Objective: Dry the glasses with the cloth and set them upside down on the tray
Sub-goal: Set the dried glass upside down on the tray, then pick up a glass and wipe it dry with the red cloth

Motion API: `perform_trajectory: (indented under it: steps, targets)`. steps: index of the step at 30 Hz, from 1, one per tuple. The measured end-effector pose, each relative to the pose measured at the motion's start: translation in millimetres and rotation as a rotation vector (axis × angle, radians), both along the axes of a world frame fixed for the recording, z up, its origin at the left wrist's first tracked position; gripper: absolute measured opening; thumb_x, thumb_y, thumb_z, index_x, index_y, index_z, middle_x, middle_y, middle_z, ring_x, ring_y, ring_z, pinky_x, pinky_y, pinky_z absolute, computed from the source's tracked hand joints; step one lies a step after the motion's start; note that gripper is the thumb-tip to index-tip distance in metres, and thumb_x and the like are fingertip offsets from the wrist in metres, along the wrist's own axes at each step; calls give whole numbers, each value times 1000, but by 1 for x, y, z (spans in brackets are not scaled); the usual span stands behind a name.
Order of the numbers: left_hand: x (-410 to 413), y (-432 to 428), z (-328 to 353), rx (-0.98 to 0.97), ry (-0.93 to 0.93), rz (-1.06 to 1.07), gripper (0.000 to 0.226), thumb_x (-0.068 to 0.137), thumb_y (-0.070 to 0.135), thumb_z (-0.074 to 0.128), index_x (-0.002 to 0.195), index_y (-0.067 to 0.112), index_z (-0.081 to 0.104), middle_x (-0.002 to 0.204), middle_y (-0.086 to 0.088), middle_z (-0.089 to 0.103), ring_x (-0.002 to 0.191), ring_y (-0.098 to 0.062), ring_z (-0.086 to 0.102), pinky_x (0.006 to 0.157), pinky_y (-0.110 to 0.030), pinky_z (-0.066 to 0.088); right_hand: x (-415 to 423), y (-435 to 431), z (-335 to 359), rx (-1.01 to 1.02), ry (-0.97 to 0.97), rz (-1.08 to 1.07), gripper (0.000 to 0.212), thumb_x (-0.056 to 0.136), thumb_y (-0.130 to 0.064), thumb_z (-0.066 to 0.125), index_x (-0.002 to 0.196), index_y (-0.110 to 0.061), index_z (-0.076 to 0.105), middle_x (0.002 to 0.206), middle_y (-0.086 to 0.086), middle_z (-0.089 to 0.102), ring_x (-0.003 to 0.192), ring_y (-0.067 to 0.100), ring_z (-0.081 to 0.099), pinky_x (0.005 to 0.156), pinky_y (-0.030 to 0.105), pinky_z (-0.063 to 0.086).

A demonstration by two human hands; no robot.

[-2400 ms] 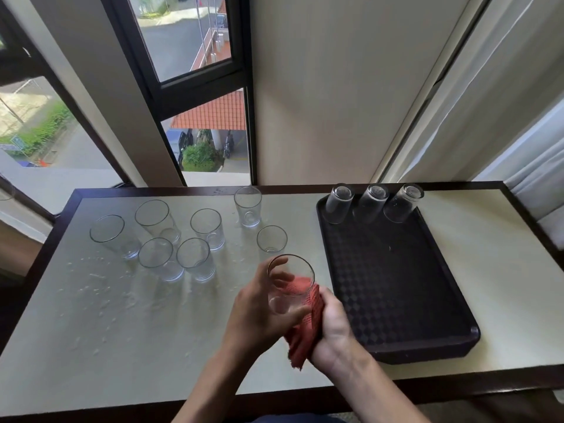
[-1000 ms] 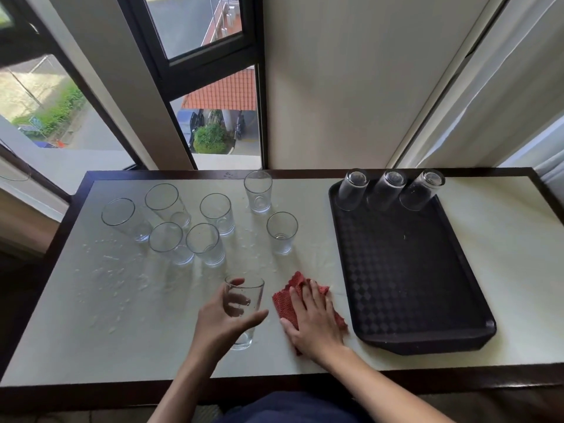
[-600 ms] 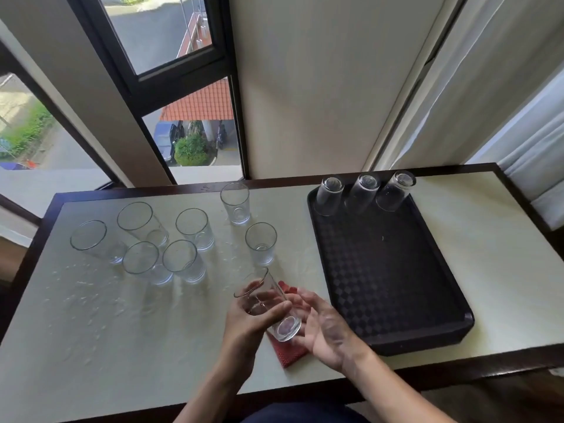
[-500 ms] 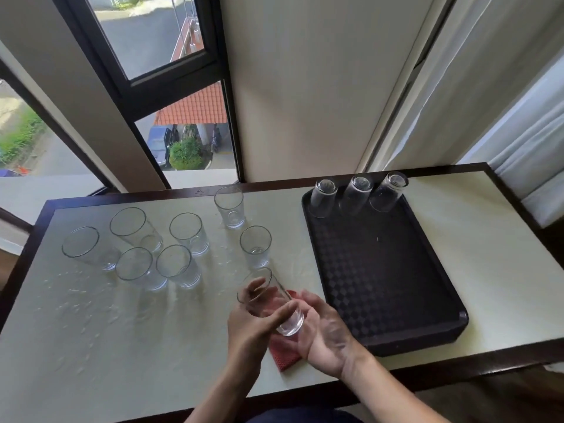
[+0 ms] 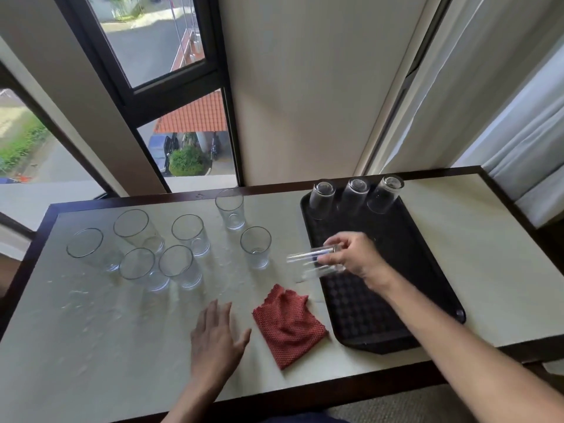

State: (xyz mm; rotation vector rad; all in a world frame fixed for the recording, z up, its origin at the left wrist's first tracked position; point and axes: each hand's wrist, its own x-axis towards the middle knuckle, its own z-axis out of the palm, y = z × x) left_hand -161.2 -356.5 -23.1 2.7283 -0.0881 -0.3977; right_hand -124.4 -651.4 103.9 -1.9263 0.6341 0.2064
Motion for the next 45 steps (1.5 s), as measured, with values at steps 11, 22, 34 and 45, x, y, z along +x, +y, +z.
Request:
perform_trajectory:
  steps: [11, 22, 34, 45]
  targets:
    - [-5, 19, -6, 231, 141, -129, 115, 58, 79, -1, 161, 28, 12, 170, 1, -7, 157, -23, 1, 120, -43, 25, 80, -29, -7, -753, 14, 322, 31, 74, -12, 72, 104, -16, 68, 115, 13, 60, 107, 32, 59, 87, 35, 51]
    - [-3, 20, -8, 223, 151, -134, 116, 58, 79, -1, 161, 27, 9, 170, -2, -10, 157, -25, -1, 124, -39, 17, 92, -26, -27, -761, 19, 300, 54, 78, -19, 73, 129, -11, 57, 123, 17, 60, 114, 36, 57, 93, 37, 49]
    - [-5, 19, -10, 235, 158, -123, 102, 72, 80, 8, 161, 30, -1, 168, 2, -20, 157, -21, -9, 126, -38, 10, -41, 88, -98, -863, -391, 469, 56, 75, -41, 55, 124, -14, 53, 122, 15, 61, 108, 36, 61, 84, 47, 56]
    - [1, 23, -6, -171, 101, 154, 81, 89, 41, 65, 156, 19, 26, 167, -3, 20, 153, -23, 21, 122, -34, 21, -74, 121, -145, -747, -76, 618, 63, 83, -44, 44, 141, -21, 52, 152, 7, 44, 136, 33, 48, 114, 43, 26]
